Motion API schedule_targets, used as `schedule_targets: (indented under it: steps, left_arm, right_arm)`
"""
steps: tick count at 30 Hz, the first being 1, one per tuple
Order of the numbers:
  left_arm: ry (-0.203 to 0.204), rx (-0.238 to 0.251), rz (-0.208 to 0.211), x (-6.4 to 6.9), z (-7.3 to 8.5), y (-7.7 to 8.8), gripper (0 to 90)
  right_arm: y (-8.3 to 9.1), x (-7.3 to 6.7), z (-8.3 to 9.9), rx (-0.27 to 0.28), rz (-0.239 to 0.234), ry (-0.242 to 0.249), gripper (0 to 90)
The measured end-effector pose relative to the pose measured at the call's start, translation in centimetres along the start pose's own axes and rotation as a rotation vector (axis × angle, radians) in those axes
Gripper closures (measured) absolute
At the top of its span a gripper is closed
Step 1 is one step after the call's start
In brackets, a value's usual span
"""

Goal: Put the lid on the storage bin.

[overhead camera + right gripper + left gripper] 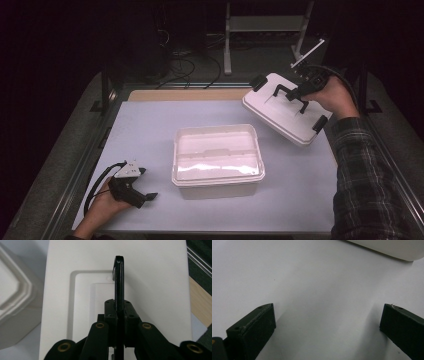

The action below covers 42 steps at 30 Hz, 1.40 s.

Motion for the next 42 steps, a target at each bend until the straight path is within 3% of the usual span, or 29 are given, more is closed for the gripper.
schedule_targets:
  steps: [8,16,17,18,34,42]
  left_arm:
    - [-0.001,-0.002,0.000,0.0,0.0,0.0,0.0]
    - [-0.002,-0.003,-0.001,0.0,0.0,0.0,0.0]
    - [-0.002,-0.002,-0.001,0.0,0.0,0.0,0.0]
    - [-0.002,-0.002,-0.001,0.0,0.0,0.0,0.0]
    - [-0.001,-0.003,0.000,0.0,0.0,0.0,0.0]
    - [-0.001,-0.002,0.000,0.0,0.0,0.0,0.0]
  right_arm:
    - [1.6,-3.6,-1.8,0.025,-0.054,0.094,84.2]
    - [2.2,-7.8,-3.5,0.046,-0.132,0.214,84.2]
    - [2.2,-9.0,-3.9,0.051,-0.154,0.245,84.2]
    - [2.2,-9.0,-3.9,0.051,-0.154,0.245,84.2]
    - [1.0,-16.8,-6.9,0.049,-0.273,0.453,84.3]
    - [-0.5,-20.7,-8.1,0.002,-0.336,0.554,84.3]
Point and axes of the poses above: each handheld gripper's, and its own axes: y roughly backward along the jaws, z roughly out of its underside, x roughly to its right, the point moved 9 cm from there along -y, roughly forward along the jaws, and after that the axes turned 4 degrees about y, right-handed, at the moved point
